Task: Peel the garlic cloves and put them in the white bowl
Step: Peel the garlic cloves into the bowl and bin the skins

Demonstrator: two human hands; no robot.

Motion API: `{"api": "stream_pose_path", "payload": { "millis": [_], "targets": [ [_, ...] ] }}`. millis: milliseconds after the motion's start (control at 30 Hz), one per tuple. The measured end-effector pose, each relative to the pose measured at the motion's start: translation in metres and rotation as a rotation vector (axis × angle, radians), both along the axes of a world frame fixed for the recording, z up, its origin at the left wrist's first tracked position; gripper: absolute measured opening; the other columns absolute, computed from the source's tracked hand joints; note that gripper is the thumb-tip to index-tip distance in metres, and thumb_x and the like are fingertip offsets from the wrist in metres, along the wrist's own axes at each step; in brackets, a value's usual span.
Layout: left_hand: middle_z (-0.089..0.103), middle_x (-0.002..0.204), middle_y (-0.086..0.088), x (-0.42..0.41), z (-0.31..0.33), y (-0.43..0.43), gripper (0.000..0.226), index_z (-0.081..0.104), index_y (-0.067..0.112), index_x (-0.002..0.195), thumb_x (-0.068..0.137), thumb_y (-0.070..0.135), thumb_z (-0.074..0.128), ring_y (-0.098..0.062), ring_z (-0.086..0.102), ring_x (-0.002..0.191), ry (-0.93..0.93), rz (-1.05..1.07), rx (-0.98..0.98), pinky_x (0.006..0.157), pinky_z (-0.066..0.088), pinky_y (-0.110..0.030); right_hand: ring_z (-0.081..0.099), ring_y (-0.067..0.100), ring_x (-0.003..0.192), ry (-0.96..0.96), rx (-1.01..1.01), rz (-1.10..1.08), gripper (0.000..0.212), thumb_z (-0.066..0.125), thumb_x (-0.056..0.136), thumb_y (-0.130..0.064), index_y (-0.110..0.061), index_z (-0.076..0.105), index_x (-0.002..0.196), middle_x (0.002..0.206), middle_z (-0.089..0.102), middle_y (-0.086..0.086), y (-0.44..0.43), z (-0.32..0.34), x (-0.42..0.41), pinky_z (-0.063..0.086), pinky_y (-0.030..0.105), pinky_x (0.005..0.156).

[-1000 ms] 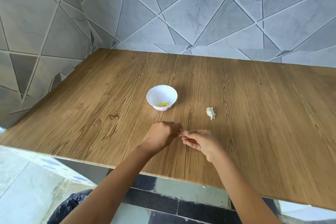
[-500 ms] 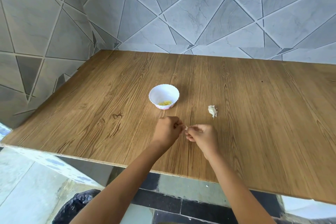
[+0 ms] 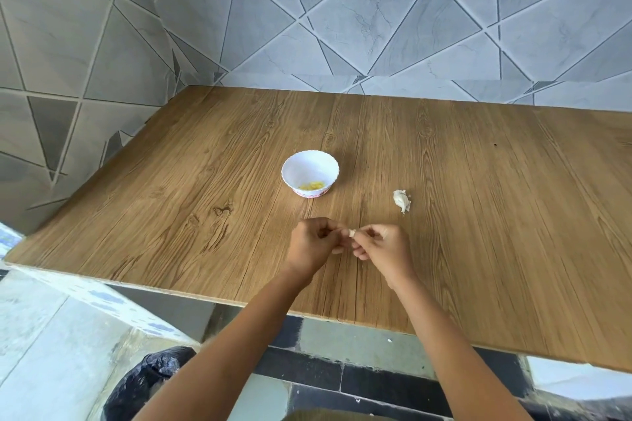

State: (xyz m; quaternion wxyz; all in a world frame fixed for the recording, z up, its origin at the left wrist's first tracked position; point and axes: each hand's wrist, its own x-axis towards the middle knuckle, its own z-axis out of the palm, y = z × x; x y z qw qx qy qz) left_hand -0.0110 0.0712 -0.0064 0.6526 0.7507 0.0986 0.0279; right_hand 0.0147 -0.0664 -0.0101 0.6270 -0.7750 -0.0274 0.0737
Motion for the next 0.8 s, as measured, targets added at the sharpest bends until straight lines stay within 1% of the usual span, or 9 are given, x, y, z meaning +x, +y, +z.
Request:
{"api": "stream_pose_path", "payload": {
  "millis": [100,167,300,400,500,600,700,733,800],
  "targets": [
    [0.07,0.077,-0.011,-0.002,0.006,0.005,0.008,0.068,-0.002,0.09,0.088,0.005,0.063,-0.011,0.068,0.069,0.142,-0.024,-0.252,0.064,0.056,-0.019,0.059,0.008,0.052,0.086,0.091,-0.005,0.014,0.059,0.087,0.0,0.001,0.066,0.074,0.061,0.063,0.002,-0.001,0.0,0.0,0.048,0.017,0.049],
    [0.069,0.078,-0.008,-0.001,0.007,0.01,0.008,0.068,0.002,0.089,0.09,0.006,0.061,-0.01,0.067,0.07,0.185,-0.037,-0.308,0.067,0.056,-0.019,0.056,0.008,0.051,0.027,-0.015,-0.008,0.015,0.057,0.087,-0.002,0.001,0.065,0.075,0.061,0.062,0.003,-0.003,-0.004,0.0,0.046,0.019,0.049],
    [0.068,0.076,-0.006,0.002,0.008,0.017,0.008,0.068,0.001,0.092,0.088,0.008,0.065,-0.009,0.065,0.065,0.202,-0.036,-0.265,0.062,0.054,-0.017,0.056,0.01,0.058,-0.272,-0.381,0.081,0.011,0.064,0.083,-0.005,-0.007,0.066,0.072,0.066,0.064,0.0,-0.006,-0.015,0.001,0.045,0.024,0.056],
    [0.067,0.077,-0.011,0.002,0.007,0.018,0.012,0.068,-0.005,0.094,0.086,0.004,0.066,-0.011,0.064,0.066,0.142,-0.004,-0.151,0.061,0.053,-0.018,0.055,-0.001,0.064,-0.339,-0.413,0.097,0.004,0.07,0.081,-0.008,-0.011,0.072,0.079,0.074,0.066,-0.008,-0.004,-0.018,0.0,0.044,0.018,0.059],
    [0.07,0.082,-0.014,0.002,0.006,0.018,0.007,0.069,-0.001,0.092,0.086,0.001,0.065,-0.015,0.066,0.073,0.091,-0.011,-0.056,0.067,0.055,-0.022,0.059,0.004,0.064,-0.32,-0.338,0.027,0.005,0.075,0.078,-0.016,-0.014,0.072,0.075,0.071,0.067,-0.01,-0.001,-0.017,-0.002,0.048,0.023,0.059],
    [0.07,0.083,-0.018,0.002,0.007,0.017,0.007,0.068,-0.003,0.091,0.086,-0.001,0.064,-0.02,0.065,0.073,0.058,-0.036,-0.055,0.069,0.055,-0.026,0.059,0.003,0.061,-0.266,-0.229,-0.001,0.008,0.076,0.078,-0.02,-0.015,0.071,0.075,0.067,0.066,-0.011,-0.001,-0.012,-0.003,0.046,0.017,0.057],
    [0.069,0.08,-0.015,0.001,0.01,0.016,0.008,0.067,-0.005,0.093,0.086,-0.001,0.064,-0.018,0.063,0.07,0.03,-0.064,-0.057,0.068,0.053,-0.026,0.065,0.003,0.064,-0.011,0.078,0.064,0.006,0.07,0.083,-0.014,-0.015,0.07,0.09,0.075,0.07,-0.003,0.001,-0.002,-0.008,0.052,0.017,0.06],
    [0.068,0.077,-0.011,0.0,0.011,0.015,0.009,0.067,-0.005,0.093,0.086,-0.001,0.064,-0.015,0.062,0.067,0.019,-0.082,-0.048,0.066,0.053,-0.024,0.066,0.005,0.065,0.061,0.179,0.062,0.008,0.07,0.084,-0.011,-0.014,0.07,0.091,0.076,0.071,-0.001,0.001,0.0,-0.008,0.053,0.018,0.062],
    [0.069,0.075,-0.007,0.0,0.013,0.015,0.008,0.067,-0.003,0.093,0.087,-0.001,0.063,-0.011,0.063,0.065,0.013,-0.12,-0.058,0.065,0.053,-0.02,0.067,0.007,0.066,0.128,0.284,0.045,0.01,0.069,0.082,-0.007,-0.011,0.071,0.091,0.074,0.072,0.0,0.0,0.002,-0.008,0.054,0.017,0.064]
  ]
}}
